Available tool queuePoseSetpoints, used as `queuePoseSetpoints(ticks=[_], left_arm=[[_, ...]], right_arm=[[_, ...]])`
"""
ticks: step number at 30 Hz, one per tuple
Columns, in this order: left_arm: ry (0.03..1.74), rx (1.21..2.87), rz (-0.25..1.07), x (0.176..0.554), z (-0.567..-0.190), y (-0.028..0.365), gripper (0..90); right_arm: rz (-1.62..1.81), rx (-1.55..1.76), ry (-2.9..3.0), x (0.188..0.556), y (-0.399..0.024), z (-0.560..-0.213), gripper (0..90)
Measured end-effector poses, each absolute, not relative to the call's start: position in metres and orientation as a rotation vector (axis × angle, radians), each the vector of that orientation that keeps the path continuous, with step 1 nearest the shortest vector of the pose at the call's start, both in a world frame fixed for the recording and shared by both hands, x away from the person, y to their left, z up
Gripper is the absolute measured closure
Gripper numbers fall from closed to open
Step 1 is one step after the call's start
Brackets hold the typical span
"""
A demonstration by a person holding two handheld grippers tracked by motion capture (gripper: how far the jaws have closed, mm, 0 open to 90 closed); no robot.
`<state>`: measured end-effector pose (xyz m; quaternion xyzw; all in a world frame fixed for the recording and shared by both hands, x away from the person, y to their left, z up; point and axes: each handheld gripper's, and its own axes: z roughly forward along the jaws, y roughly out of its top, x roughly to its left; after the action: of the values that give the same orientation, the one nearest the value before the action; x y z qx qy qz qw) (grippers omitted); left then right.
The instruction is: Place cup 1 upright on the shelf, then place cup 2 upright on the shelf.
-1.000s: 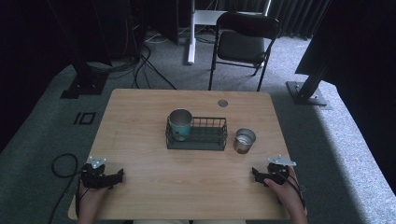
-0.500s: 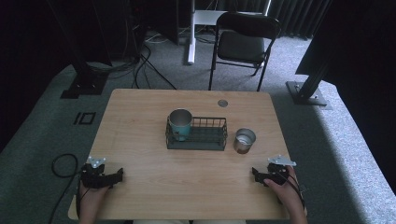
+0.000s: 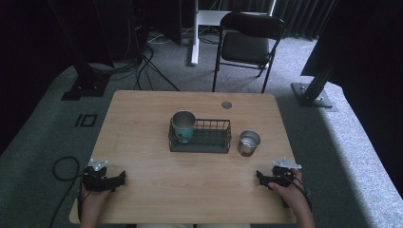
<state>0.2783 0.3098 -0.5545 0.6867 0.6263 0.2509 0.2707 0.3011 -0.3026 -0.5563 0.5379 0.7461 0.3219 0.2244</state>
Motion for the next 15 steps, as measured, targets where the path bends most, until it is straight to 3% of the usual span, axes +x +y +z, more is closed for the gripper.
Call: queuePoseSetpoints(ticks=[15], left_arm=[[1.678,1.855,0.671,0.2787,-0.5544,0.3101,0.3]], right_arm=[[0.876,1.474,2.075,0.3008,-0.3025,-0.5551,11.1]])
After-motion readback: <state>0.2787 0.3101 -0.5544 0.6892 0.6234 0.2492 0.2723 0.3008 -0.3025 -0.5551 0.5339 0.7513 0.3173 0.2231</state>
